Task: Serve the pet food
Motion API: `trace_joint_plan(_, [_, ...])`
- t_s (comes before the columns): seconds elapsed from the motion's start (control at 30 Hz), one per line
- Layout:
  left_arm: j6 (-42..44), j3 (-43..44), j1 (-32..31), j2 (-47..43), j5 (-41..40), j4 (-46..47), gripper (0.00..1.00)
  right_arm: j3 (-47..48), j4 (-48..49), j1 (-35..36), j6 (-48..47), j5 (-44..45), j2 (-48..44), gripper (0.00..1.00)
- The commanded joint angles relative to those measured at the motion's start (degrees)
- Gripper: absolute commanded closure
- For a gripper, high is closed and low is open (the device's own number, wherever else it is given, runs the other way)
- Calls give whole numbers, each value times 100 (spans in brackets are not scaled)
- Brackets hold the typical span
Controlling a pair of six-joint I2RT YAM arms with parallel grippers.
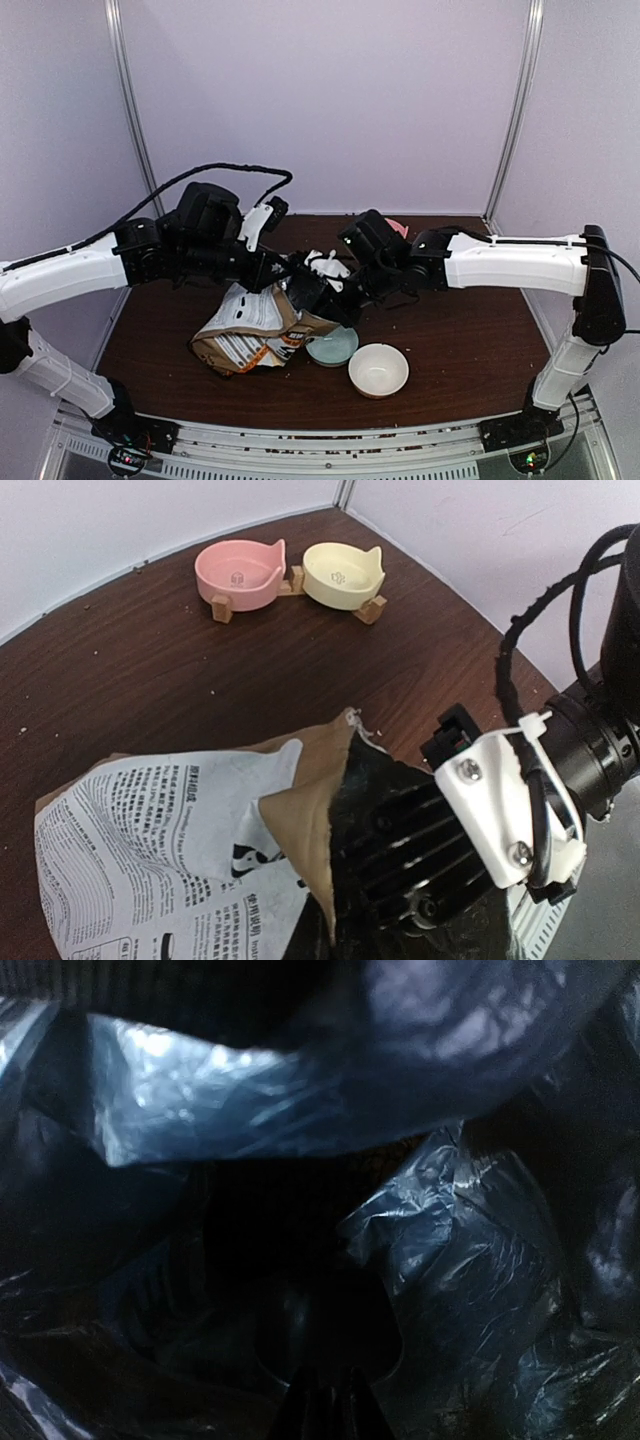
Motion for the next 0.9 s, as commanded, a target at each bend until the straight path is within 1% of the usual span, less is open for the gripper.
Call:
trace_joint_plan(0.0, [112,-88,65,276,-657,905,100,146,-567,-36,1,-46,389,100])
trace_joint_plan(0.1, [386,192,167,545,-790,822,100,361,-297,-118,78,-163,718,100])
trace_joint_plan(0.17, [558,322,339,658,-636,919,100,537,-100,-161,99,-217,958,100])
trace_joint_plan(0.37, [1285,799,719,1201,232,1153,100,1453,65,-276,120,-478,1891,100])
trace_joint_plan(0.5, [1375,1231,719,1705,956,1128,100,1591,520,-366,253,-697,2274,100])
trace_joint_plan(0.53, [1329,1298,712,1770,1040,1079,100,1560,648,-383,307,-723,2297,100])
trace_joint_plan(0.57, [1262,1314,707,1779,1001,1040,98,1503,785,-408,369,-736,2303,100])
trace_joint_plan(0.67, [1054,1129,713,1476,492,812,76,1227,1173,-481,506,-773,2219,100])
trace_joint_plan(0.73, [914,882,722,1086,267,603,55,1034,1315,-508,524,-803,2120,100])
trace_joint_plan(0.77, [836,763,729,880,187,501,47,951,1349,-517,518,-809,2078,100])
trace_joint_plan(0.8, [751,644,750,630,99,371,40,869,1376,-523,520,-810,2034,100])
trace_joint_plan(0.87, [572,438,822,169,-164,84,32,734,1433,-547,511,-806,1960,100])
